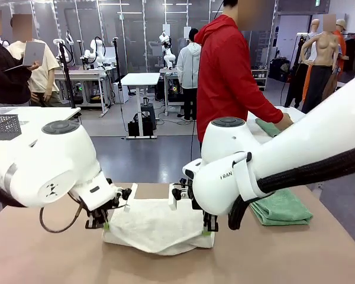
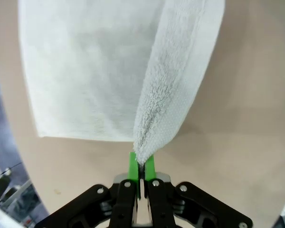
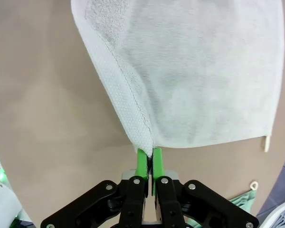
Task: Fold the towels and place them in the basket.
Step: When a person lays out a Towel with hook on the table, fold it in half twice.
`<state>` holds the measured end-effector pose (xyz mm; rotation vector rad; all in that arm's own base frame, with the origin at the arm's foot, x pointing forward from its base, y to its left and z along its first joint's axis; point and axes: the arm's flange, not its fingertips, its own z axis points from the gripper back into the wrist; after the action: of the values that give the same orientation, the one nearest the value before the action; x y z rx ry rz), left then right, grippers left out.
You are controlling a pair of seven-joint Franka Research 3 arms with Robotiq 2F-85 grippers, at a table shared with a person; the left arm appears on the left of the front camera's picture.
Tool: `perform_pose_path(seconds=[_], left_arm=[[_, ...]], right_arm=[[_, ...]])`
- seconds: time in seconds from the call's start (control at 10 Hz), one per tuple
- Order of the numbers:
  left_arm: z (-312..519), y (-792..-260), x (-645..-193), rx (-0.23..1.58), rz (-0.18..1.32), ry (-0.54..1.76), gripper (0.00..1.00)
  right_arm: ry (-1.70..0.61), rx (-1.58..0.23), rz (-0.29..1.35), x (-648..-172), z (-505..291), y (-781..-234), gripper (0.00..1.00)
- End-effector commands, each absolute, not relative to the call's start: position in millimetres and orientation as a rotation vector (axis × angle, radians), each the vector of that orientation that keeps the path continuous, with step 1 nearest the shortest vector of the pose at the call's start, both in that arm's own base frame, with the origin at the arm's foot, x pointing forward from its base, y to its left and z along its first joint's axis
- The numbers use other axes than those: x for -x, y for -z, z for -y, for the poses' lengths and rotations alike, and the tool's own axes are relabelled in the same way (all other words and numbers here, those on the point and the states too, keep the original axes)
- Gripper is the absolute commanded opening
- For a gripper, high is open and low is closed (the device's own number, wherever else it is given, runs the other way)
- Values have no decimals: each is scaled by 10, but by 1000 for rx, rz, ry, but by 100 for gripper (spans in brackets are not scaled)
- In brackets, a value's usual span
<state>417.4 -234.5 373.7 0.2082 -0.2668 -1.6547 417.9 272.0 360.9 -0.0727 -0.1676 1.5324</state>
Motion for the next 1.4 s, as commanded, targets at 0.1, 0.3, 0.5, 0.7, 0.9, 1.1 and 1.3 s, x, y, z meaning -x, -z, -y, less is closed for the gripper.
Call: perform_pose_path(seconds=[0.1, 0.3, 0.5, 0.7, 0.9, 1.1, 1.3], left_arm=[[2455, -3725, -4500, -250, 247, 1615, 6], [2456, -3744, -4790, -247, 237, 1586, 6], [2493, -3778, -5045, -233, 236, 1559, 6], [2503, -3785, -5335, -203, 227, 1537, 6], [2502, -3771, -5490, -192, 211, 1504, 6], [2462, -3724, -5617, -184, 192, 1474, 6], [2399, -3647, -5659, -171, 169, 1446, 6]], right_arm=[[-1509, 131, 145, -4510, -2793, -3549, 5], [-1498, 148, 156, -4817, -2805, -3538, 5], [-1493, 152, 165, -5114, -2804, -3526, 5], [-1469, 153, 162, -5424, -2806, -3492, 5], [-1447, 159, 177, -5612, -2777, -3487, 5], [-1411, 163, 187, -5781, -2709, -3469, 5], [-1385, 158, 172, -5856, -2623, -3446, 5]])
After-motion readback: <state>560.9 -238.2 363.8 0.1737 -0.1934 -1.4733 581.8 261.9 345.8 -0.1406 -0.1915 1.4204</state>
